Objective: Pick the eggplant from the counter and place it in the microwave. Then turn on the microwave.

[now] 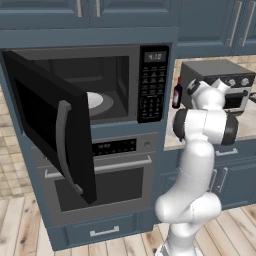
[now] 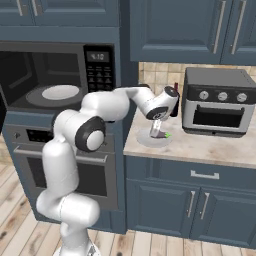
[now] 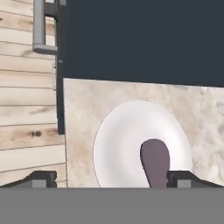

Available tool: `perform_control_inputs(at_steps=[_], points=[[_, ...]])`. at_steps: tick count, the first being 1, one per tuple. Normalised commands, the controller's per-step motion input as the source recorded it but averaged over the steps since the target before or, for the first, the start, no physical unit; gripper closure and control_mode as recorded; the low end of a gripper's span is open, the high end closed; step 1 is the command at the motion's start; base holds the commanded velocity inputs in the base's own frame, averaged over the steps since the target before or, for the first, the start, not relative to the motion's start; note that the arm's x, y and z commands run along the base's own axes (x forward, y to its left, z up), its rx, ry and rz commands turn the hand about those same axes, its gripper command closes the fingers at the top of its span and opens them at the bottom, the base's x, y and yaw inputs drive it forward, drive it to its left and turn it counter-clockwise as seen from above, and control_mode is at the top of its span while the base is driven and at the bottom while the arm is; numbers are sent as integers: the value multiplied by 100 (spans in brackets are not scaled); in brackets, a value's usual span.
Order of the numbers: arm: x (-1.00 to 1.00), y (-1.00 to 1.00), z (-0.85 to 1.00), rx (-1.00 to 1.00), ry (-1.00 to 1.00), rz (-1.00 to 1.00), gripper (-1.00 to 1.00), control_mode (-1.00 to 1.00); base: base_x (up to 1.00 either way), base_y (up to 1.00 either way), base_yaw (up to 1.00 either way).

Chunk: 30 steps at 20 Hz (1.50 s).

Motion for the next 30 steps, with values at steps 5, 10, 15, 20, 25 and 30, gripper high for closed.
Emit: perform_control_inputs(at_steps=[5, 10, 15, 20, 25, 30], points=[[17, -5, -8, 0, 0, 0, -100, -100, 0, 0, 0], [16, -3, -14, 0, 0, 0, -100, -100, 0, 0, 0], [16, -4, -16, 0, 0, 0, -100, -100, 0, 0, 0], [15, -6, -16, 0, 0, 0, -100, -100, 0, 0, 0], [15, -8, -14, 0, 0, 0, -100, -100, 0, 0, 0], [16, -5, -14, 0, 0, 0, -100, -100, 0, 0, 0]])
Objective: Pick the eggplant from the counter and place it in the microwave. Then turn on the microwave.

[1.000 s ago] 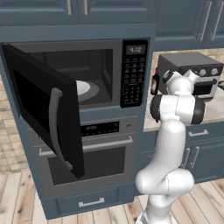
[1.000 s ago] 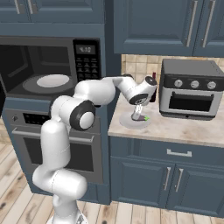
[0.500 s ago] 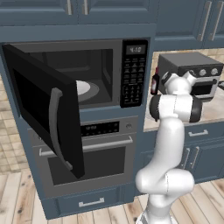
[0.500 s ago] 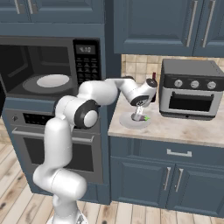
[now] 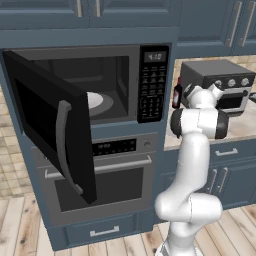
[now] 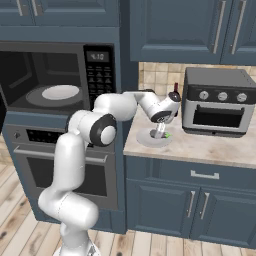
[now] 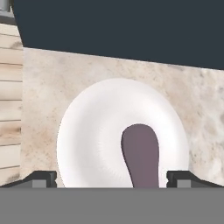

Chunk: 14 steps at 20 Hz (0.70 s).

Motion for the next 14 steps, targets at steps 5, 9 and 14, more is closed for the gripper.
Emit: perform_control_inputs(at_steps=[5, 9, 14], points=[[16, -5, -13, 0, 0, 0, -100, -100, 0, 0, 0], [15, -7, -11, 0, 0, 0, -100, -100, 0, 0, 0], [14, -7, -11, 0, 0, 0, -100, -100, 0, 0, 0]])
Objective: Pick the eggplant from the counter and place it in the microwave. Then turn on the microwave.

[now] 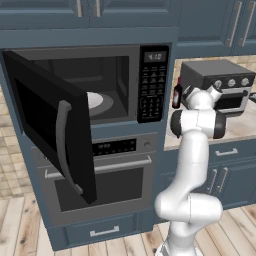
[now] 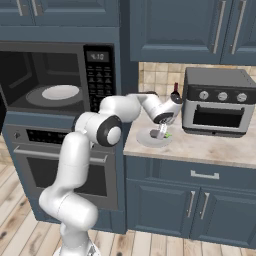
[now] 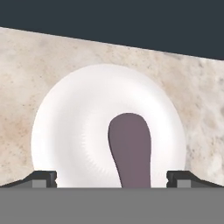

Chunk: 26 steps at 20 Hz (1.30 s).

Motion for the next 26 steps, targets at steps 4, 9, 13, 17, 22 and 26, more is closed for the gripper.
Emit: perform_control_inputs(at_steps=[4, 9, 13, 17, 22, 26], points=[[15, -5, -10, 0, 0, 0, -100, -100, 0, 0, 0], [15, -2, -10, 0, 0, 0, -100, -100, 0, 0, 0], [15, -1, -9, 0, 0, 0, -100, -100, 0, 0, 0], [11, 0, -7, 0, 0, 0, -100, -100, 0, 0, 0], [7, 0, -7, 0, 0, 0, -100, -100, 0, 0, 0], [9, 0, -6, 0, 0, 0, -100, -100, 0, 0, 0]])
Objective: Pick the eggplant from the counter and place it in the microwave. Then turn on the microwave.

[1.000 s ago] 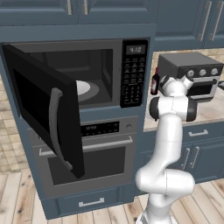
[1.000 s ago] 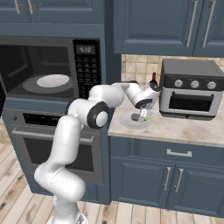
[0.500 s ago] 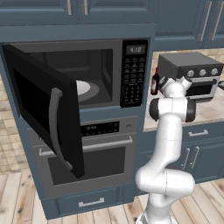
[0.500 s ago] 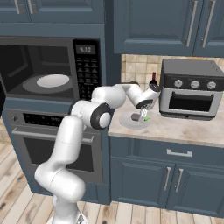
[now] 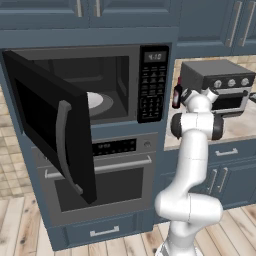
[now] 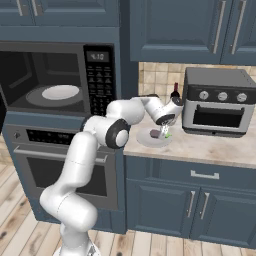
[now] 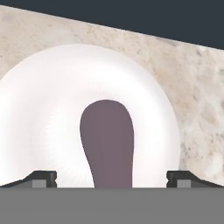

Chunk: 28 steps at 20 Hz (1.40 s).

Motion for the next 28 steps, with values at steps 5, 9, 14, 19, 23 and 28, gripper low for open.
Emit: perform_control_inputs(at_steps=[5, 9, 14, 19, 23, 28], points=[[8, 0, -7, 0, 0, 0, -100, -100, 0, 0, 0], [9, 0, -6, 0, 0, 0, -100, -100, 0, 0, 0], [7, 0, -6, 0, 0, 0, -100, -100, 0, 0, 0], [5, 0, -9, 0, 1, 0, -100, -100, 0, 0, 0], [7, 0, -9, 0, 2, 0, -100, -100, 0, 0, 0], [7, 0, -7, 0, 1, 0, -100, -100, 0, 0, 0]])
